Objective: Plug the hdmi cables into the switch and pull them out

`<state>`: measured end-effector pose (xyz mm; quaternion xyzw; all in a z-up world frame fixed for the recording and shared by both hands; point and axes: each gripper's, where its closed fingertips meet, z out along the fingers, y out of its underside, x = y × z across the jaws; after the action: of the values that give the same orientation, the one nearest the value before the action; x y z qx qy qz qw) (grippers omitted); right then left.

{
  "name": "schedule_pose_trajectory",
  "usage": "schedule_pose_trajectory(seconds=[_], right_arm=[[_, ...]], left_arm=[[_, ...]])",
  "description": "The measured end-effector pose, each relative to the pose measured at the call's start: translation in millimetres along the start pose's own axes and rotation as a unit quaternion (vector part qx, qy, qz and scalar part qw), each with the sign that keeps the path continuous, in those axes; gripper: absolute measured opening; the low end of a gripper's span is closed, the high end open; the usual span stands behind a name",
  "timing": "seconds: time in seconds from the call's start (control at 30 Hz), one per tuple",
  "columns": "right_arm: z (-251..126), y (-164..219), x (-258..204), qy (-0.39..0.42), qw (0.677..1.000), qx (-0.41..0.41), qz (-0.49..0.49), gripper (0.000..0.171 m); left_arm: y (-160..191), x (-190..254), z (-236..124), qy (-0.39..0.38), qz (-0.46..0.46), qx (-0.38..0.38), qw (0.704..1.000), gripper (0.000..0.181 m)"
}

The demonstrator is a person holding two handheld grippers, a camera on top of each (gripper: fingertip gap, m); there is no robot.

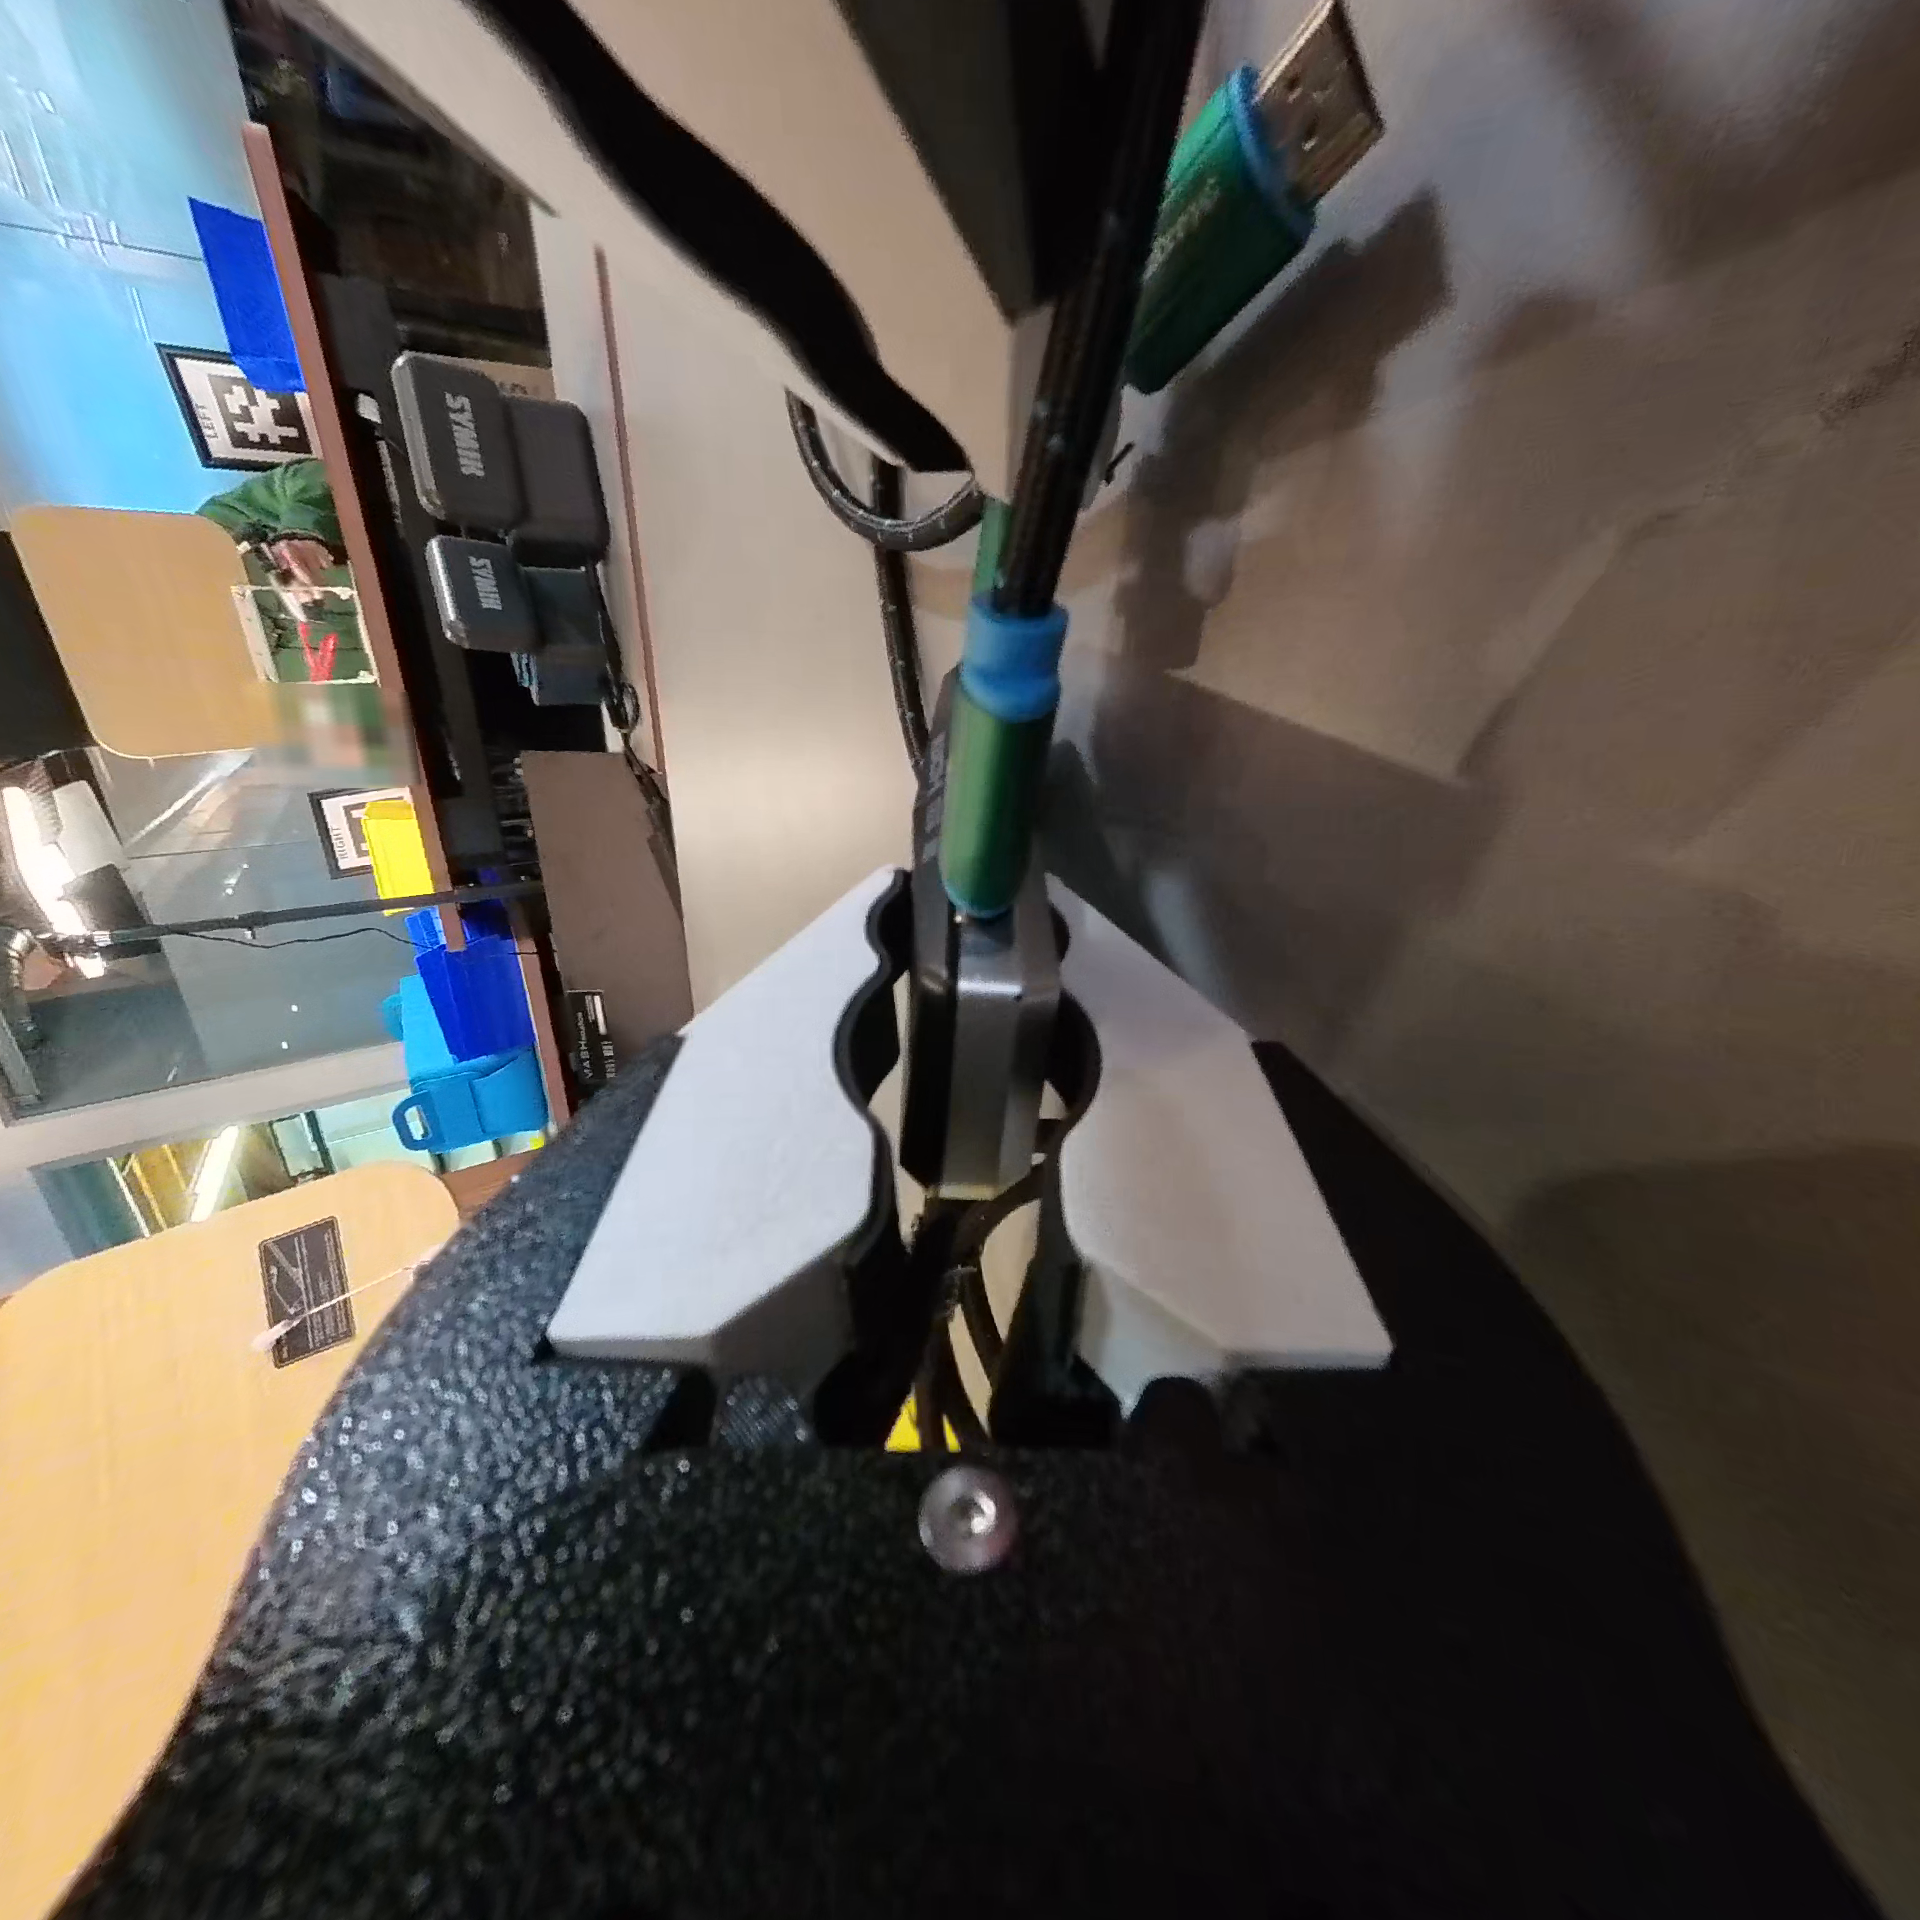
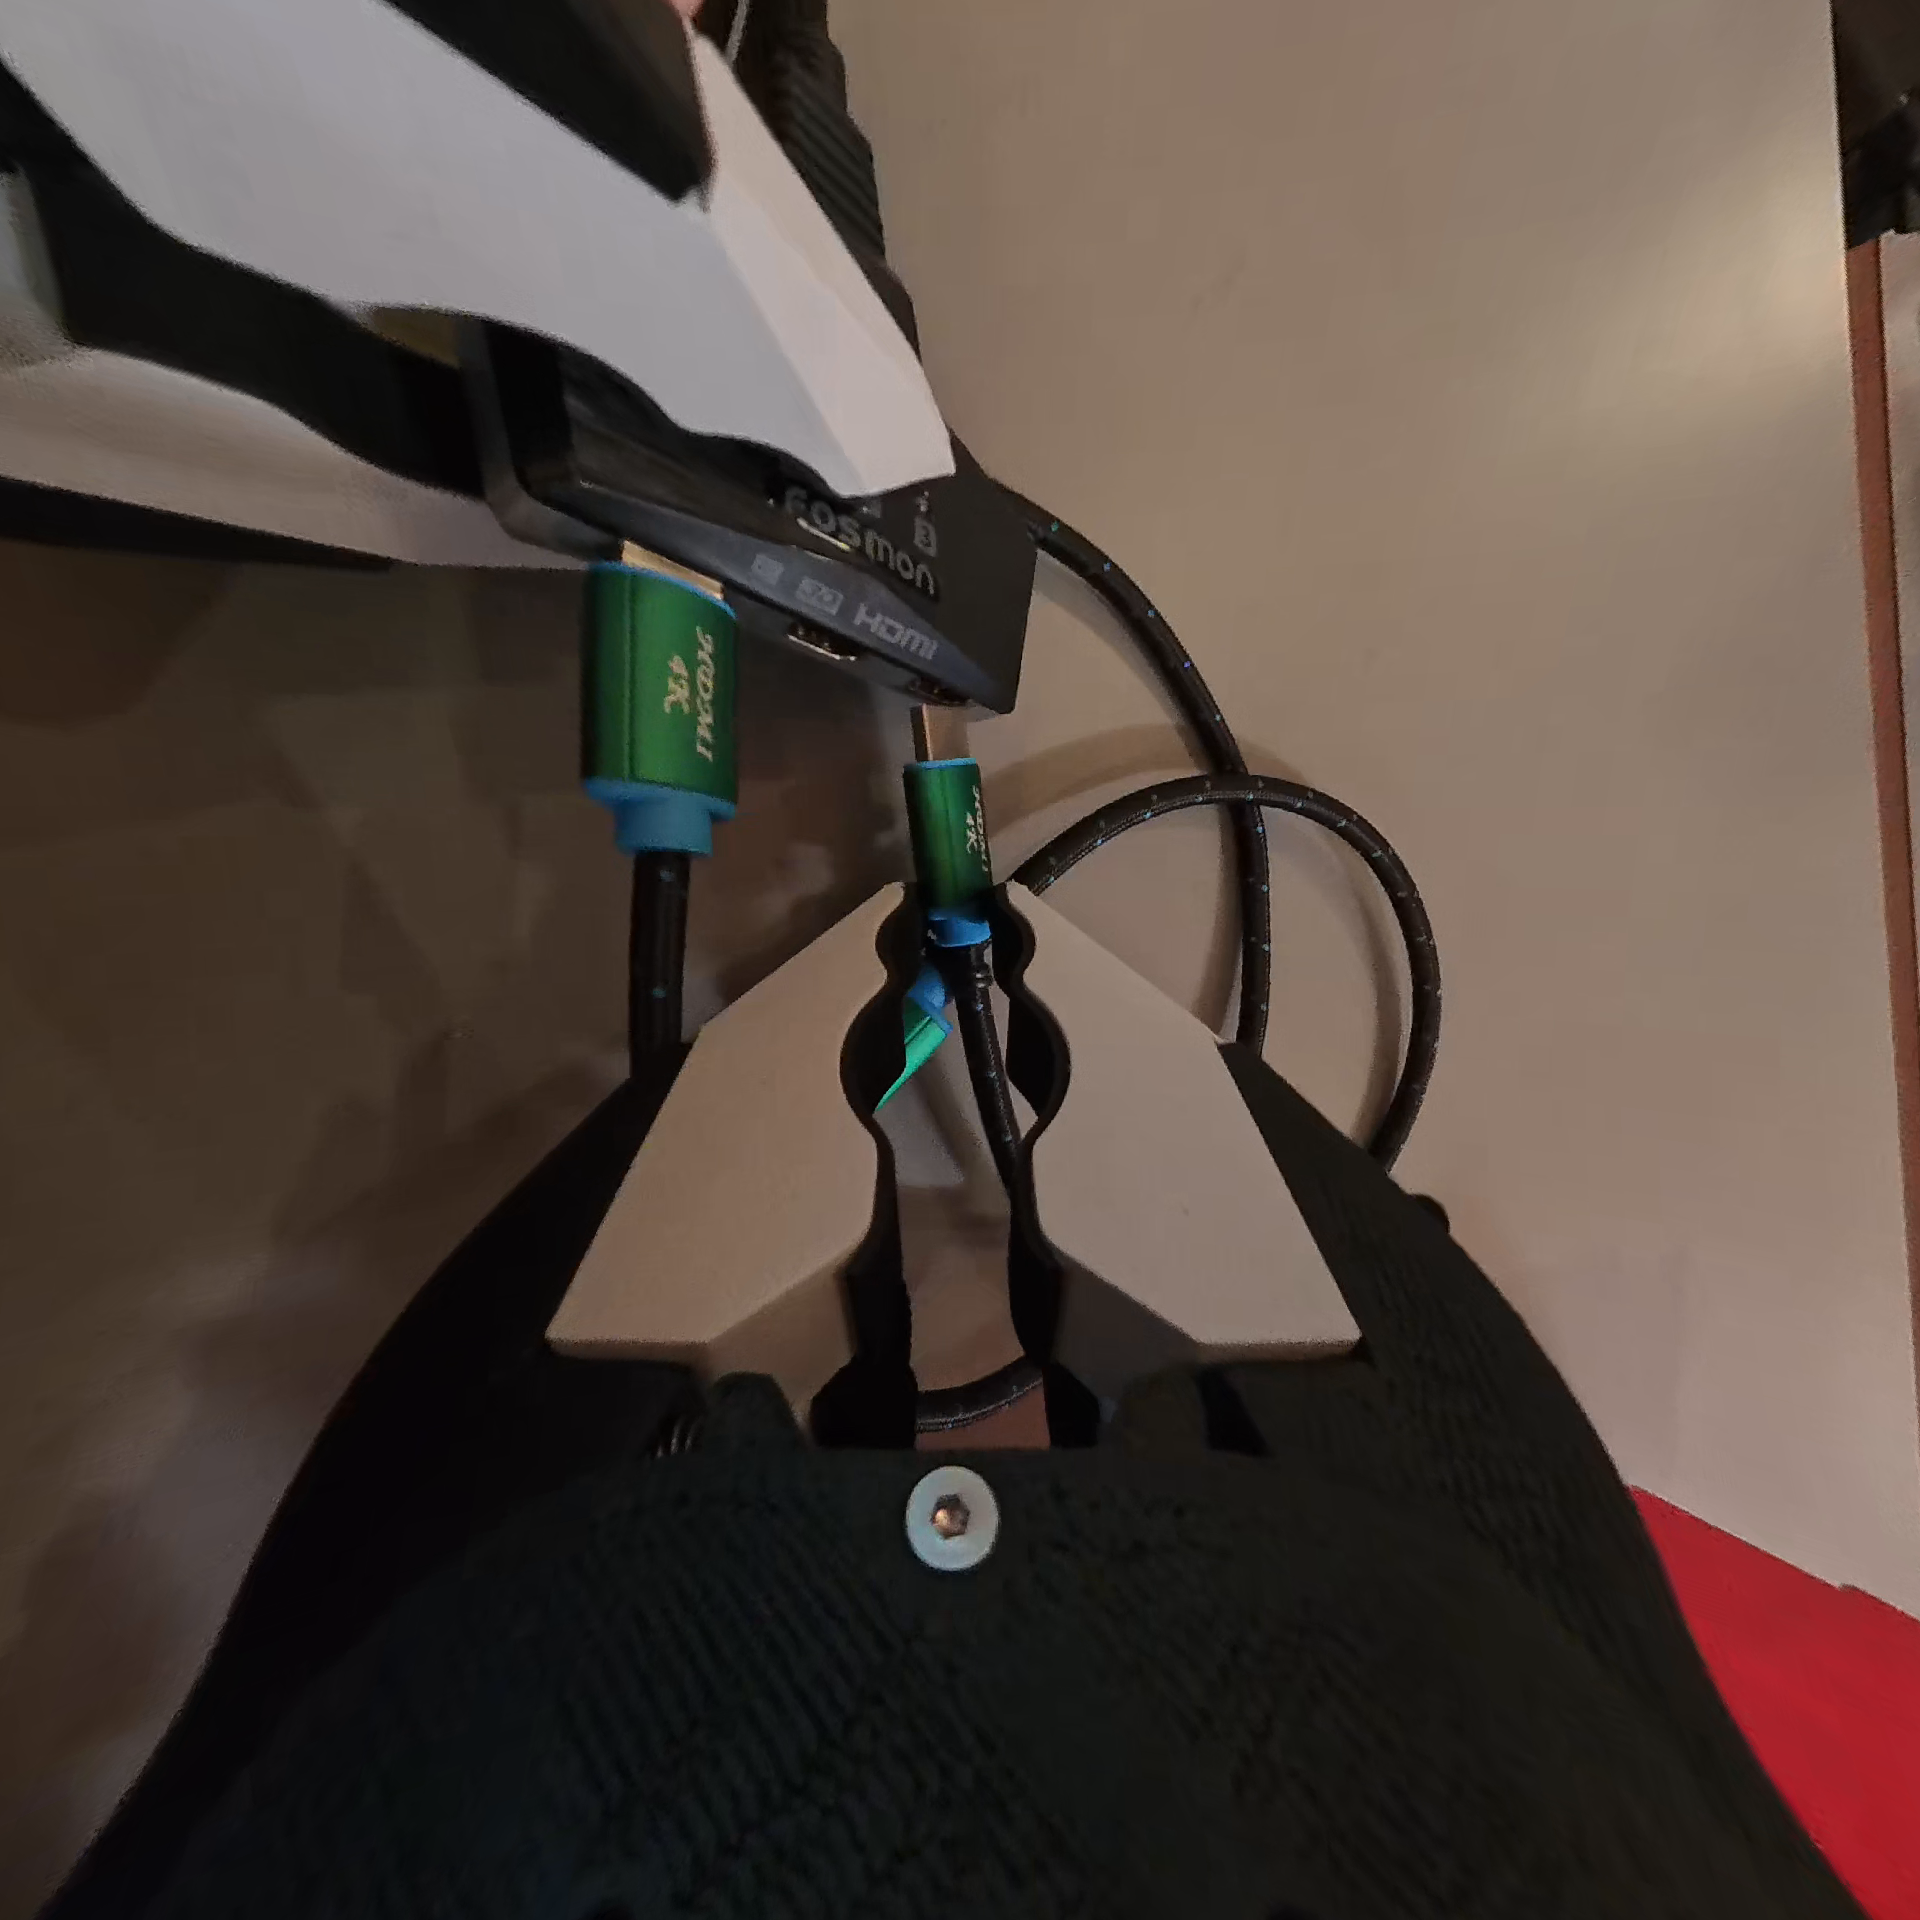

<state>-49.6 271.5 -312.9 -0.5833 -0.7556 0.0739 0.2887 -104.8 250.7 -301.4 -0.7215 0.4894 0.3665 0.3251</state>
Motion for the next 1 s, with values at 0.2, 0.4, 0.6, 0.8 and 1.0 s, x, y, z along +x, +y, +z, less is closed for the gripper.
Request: schedule_pose_trajectory(seconds=[0.2, 0.4, 0.6, 0.8, 1.0], right_arm=[[0, 0, 0, 0.008, 1.000, -0.010, -0.004, 0.011], [2, 0, 0, 0.004, 1.000, -0.009, 0.000, 0.012], [-4, 1, -8, -0.093, 0.993, 0.065, 0.040, 0.016], [-13, 14, -5, -0.120, 0.990, 0.052, 0.058, 0.021], [-17, 31, -8, -0.179, 0.980, -0.023, 0.084, 0.030]], left_arm=[[0, 0, -1, -0.005, 0.012, -0.011, 1.000, 0.020], [1, 0, -1, -0.009, 0.024, -0.015, 1.000, 0.019], [2, 2, -3, -0.009, 0.034, 0.013, 0.999, 0.019], [3, 3, -5, -0.025, 0.078, 0.033, 0.996, 0.019], [4, 3, -5, -0.025, 0.095, 0.047, 0.994, 0.019]])
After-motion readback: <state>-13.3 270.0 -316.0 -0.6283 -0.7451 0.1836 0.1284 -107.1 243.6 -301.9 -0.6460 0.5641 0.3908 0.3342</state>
